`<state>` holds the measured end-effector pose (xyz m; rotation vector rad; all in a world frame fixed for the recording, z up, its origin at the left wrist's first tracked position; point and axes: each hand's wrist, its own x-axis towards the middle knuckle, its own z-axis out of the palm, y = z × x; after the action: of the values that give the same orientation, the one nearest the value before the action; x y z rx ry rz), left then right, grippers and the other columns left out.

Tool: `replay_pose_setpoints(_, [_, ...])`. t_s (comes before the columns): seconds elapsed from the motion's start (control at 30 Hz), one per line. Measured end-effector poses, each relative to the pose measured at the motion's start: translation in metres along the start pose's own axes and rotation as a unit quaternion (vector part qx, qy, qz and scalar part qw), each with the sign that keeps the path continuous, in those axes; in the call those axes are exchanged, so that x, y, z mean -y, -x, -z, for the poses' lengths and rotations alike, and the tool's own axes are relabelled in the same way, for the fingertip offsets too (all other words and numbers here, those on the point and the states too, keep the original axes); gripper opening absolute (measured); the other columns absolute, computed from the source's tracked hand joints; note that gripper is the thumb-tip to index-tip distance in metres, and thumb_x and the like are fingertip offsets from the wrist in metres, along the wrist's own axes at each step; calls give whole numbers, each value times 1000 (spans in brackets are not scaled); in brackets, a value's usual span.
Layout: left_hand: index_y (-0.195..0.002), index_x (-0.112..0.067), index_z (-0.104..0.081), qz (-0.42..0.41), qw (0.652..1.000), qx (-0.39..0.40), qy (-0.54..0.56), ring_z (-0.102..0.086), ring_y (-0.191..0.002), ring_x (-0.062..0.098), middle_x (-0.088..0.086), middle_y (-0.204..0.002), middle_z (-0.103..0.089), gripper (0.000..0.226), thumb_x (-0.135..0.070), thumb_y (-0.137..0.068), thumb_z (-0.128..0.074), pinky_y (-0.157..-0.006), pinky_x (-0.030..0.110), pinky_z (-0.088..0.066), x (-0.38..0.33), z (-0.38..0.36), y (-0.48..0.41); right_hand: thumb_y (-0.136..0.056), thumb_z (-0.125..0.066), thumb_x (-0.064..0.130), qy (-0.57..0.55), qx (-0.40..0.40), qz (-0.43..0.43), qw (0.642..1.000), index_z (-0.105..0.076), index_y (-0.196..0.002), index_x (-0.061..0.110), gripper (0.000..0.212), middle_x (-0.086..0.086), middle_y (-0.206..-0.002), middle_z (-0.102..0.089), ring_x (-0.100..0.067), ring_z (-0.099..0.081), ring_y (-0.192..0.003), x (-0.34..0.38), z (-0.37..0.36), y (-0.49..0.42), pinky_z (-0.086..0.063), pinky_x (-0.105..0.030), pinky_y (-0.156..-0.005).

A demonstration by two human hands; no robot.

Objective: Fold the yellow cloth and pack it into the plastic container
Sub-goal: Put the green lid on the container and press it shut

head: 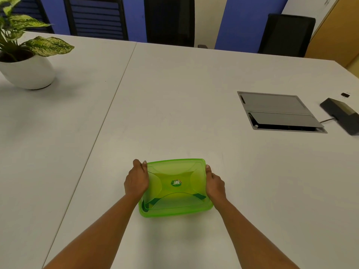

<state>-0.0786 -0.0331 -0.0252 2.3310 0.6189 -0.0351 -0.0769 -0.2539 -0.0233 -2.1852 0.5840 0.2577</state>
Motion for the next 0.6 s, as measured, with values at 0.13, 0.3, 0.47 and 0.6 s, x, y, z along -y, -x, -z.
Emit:
replay_pose_setpoints(0.13, [-86,-8,-31,-5,1000,-3,-1,-49,-72,33,25,-90,-62,28,-32,-100,-25,-65,36,-36,0,0,0,-96,-21,53,8,-3,4,1000,-64,-96,5,65,-20,-107,-64,-36,-54,-107,0,1,1,-43,-43,-93])
replay_pose_setpoints(0.3, [-86,-9,-31,-19,1000,-6,-7,-46,-69,31,25,-88,-62,26,-30,-100,-25,-63,35,-36,0,0,0,-95,-19,56,19,8,6,1000,-63,-93,7,65,-15,-102,-63,-35,-54,-103,-1,4,-1,-41,-40,-88])
replay_pose_setpoints(0.47, [-86,-9,-30,-25,1000,-5,-13,-54,-74,37,26,-89,-62,26,-30,-100,-24,-63,36,-36,0,-1,0,-91,-21,62,-5,18,10,1000,-50,-77,8,63,-3,-75,-53,-28,-50,-85,6,6,-9,-37,-37,-77])
replay_pose_setpoints(0.6, [-86,-10,-31,-28,999,-5,-20,-53,-73,36,25,-88,-63,26,-30,-100,-23,-63,36,-37,0,1,0,-93,-21,59,-24,29,0,999,-50,-91,8,58,-3,-83,-50,-25,-46,-88,17,3,-16,-36,-37,-79])
